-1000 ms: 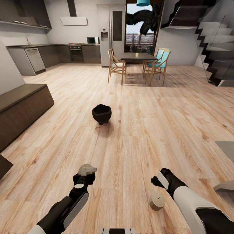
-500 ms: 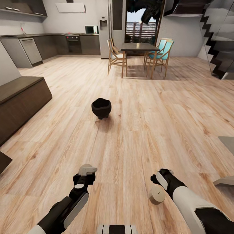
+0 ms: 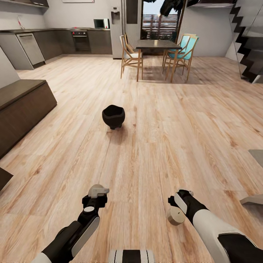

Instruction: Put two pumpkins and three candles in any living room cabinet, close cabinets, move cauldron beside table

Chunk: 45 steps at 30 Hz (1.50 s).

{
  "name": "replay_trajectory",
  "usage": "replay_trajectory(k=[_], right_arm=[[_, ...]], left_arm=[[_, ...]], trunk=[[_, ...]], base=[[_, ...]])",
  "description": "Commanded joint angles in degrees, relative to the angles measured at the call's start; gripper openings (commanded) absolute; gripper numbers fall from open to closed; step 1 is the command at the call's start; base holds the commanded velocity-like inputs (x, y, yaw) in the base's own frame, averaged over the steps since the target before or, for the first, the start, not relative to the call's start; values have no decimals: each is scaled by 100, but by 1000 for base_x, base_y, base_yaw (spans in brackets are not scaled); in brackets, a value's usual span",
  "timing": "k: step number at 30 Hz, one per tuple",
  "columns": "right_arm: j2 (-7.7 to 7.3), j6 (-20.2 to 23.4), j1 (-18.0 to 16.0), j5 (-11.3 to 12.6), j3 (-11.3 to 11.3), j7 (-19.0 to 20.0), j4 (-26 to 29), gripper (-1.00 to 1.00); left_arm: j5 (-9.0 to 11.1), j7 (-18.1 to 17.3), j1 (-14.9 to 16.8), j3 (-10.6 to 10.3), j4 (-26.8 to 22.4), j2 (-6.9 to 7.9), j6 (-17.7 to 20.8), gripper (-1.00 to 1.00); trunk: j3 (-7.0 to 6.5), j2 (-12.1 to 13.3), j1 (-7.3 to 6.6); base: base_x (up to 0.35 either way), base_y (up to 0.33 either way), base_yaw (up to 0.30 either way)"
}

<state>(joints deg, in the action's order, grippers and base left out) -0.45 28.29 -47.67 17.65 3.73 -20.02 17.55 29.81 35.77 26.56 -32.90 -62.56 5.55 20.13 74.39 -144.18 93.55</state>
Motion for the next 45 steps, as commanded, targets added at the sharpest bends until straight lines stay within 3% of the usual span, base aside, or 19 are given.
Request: replay_trajectory(k=[1,14,18,23,45], right_arm=[[-3,28,-2,55,40,-37,11,100],[1,28,0,55,48,-36,11,100],[6,20,0,54,49,-36,11,100],[7,12,-3,55,51,-32,11,100],[10,10,-3,54,67,-29,11,100]], left_arm=[[25,47,7,-23,-10,7,16,-100],[25,48,7,-23,-2,7,16,-100],[25,48,7,-26,-2,7,15,-100],[24,51,7,-28,-4,6,9,-100],[16,52,3,-25,-3,10,-1,-100]], trunk=[[27,-4,1],[315,-21,35],[315,-21,35],[426,-28,47],[426,-28,47]], base=[[0,0,0],[0,0,0],[0,0,0],[0,0,0],[37,0,0]])
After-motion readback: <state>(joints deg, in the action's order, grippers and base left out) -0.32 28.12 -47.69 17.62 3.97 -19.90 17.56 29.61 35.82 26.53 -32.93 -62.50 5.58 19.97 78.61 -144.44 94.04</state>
